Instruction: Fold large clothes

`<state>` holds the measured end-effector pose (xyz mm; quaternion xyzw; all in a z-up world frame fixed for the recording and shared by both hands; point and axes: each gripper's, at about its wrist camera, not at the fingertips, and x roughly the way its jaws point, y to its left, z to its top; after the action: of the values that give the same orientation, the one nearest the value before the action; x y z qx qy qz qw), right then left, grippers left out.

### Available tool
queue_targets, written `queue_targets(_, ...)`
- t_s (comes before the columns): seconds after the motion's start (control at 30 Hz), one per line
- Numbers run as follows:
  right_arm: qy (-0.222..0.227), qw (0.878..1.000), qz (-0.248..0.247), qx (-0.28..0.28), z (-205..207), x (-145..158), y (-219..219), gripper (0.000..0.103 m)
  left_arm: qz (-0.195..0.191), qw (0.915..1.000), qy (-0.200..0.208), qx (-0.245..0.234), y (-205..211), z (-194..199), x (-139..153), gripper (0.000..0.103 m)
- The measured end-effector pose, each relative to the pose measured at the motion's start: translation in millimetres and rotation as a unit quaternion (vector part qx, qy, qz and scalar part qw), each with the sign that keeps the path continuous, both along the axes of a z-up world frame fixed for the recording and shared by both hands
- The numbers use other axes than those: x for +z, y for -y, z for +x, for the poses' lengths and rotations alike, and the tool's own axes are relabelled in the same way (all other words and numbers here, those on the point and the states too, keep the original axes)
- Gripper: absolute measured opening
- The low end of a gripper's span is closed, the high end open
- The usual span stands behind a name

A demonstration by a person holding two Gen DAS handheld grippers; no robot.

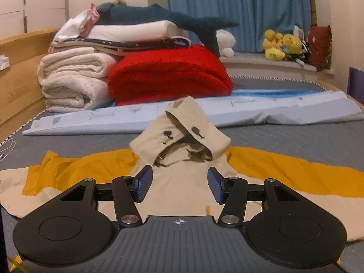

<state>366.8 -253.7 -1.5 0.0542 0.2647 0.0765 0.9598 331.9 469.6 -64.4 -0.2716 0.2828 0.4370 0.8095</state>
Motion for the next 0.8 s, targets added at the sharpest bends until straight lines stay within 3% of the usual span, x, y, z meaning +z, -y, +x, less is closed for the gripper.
queue_targets(0.07,-0.003,1.000,-0.003,-0.002,-2,1,5,0.047,0.048,0.9982,0.024,-0.028,34,11,32,0.000)
queue_targets(0.13,-0.004,1.000,-0.004,-0.005,-5,2,11,0.038,0.071,0.9926,0.064,-0.075,75,22,63,0.000)
queue_targets(0.2,-0.010,1.000,0.000,-0.007,-8,3,19,0.016,0.093,0.9798,0.104,-0.143,127,31,92,0.000)
queue_targets(0.23,-0.014,1.000,0.002,-0.010,-9,3,23,0.012,0.107,0.9704,0.119,-0.180,155,35,104,0.000)
queue_targets(0.33,-0.024,0.999,-0.002,-0.021,-15,0,34,0.007,0.135,0.9263,0.159,-0.314,260,40,130,0.000)
queue_targets(0.43,-0.043,0.999,0.003,-0.030,-18,-3,46,0.008,0.112,0.8645,0.169,-0.460,361,37,129,0.000)
queue_targets(0.5,-0.052,0.998,0.014,-0.039,-19,-4,56,0.008,0.059,0.8260,0.148,-0.541,415,34,115,0.001)
queue_targets(0.57,-0.060,0.997,0.023,-0.046,-17,-5,66,0.012,-0.012,0.7689,0.083,-0.634,459,37,92,0.014)
queue_targets(0.6,-0.062,0.997,0.028,-0.048,-16,-5,69,0.019,-0.019,0.7555,0.065,-0.652,471,34,86,0.014)
queue_targets(0.63,-0.061,0.996,0.034,-0.052,-15,-4,73,0.023,-0.011,0.7580,0.058,-0.650,476,30,87,0.014)
queue_targets(0.67,-0.061,0.995,0.042,-0.059,-13,-3,78,0.026,-0.006,0.7708,0.063,-0.634,470,28,93,0.015)
queue_targets(0.7,-0.061,0.995,0.051,-0.063,-12,-2,81,0.026,-0.016,0.7863,0.072,-0.613,459,28,101,0.015)
queue_targets(0.77,-0.061,0.993,0.079,-0.063,-11,1,89,0.026,-0.051,0.8255,0.087,-0.555,426,33,117,0.015)
queue_targets(0.8,-0.060,0.992,0.087,-0.062,-10,2,90,0.019,-0.060,0.8457,0.085,-0.523,413,36,124,0.015)
